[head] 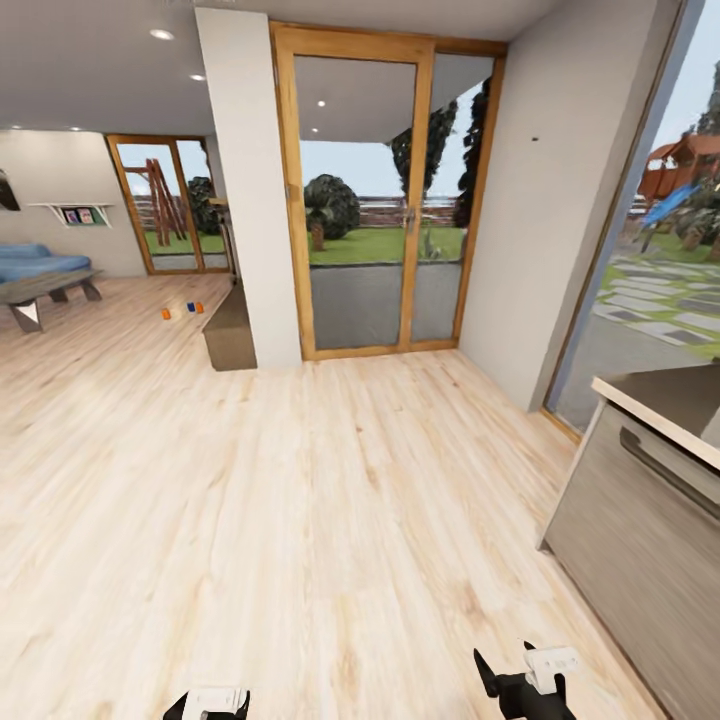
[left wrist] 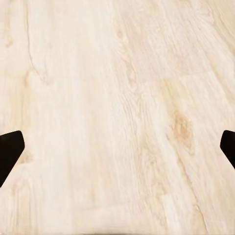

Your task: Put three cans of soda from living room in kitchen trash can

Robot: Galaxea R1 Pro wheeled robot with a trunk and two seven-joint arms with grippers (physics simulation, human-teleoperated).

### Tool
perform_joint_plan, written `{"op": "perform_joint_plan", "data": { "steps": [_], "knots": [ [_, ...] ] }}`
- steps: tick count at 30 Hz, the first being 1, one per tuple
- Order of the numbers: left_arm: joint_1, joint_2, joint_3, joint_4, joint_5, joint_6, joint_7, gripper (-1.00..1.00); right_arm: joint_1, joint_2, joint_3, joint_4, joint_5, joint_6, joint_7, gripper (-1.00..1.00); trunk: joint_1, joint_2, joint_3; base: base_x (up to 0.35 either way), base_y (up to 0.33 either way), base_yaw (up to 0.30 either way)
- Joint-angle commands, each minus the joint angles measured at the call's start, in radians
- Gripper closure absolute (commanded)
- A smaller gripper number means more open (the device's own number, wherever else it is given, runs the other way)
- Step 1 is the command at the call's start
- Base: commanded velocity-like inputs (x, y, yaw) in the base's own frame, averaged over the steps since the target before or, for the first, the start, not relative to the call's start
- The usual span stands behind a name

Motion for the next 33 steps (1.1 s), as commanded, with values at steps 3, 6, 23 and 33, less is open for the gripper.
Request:
{"op": "perform_joint_plan", "data": {
  "steps": [3, 6, 23, 33],
  "knots": [
    [0.000, 0.000, 0.000, 0.000, 0.000, 0.000, 0.000, -1.00, 0.000, 0.000, 0.001, 0.000, 0.000, 0.000, 0.000, -1.00, 0.000, 0.000, 0.000, 0.000, 0.000, 0.250],
    [0.000, 0.000, 0.000, 0.000, 0.000, 0.000, 0.000, -1.00, 0.000, 0.000, 0.001, 0.002, 0.000, 0.000, 0.000, -1.00, 0.000, 0.000, 0.000, 0.000, 0.000, 0.250],
    [0.000, 0.000, 0.000, 0.000, 0.000, 0.000, 0.000, -1.00, 0.000, 0.000, 0.002, 0.005, 0.002, 0.000, 0.000, -1.00, 0.000, 0.000, 0.000, 0.000, 0.000, 0.251],
    [0.000, 0.000, 0.000, 0.000, 0.000, 0.000, 0.000, -1.00, 0.000, 0.000, 0.002, 0.005, 0.002, 0.000, 0.000, -1.00, 0.000, 0.000, 0.000, 0.000, 0.000, 0.251]
  ]
}}
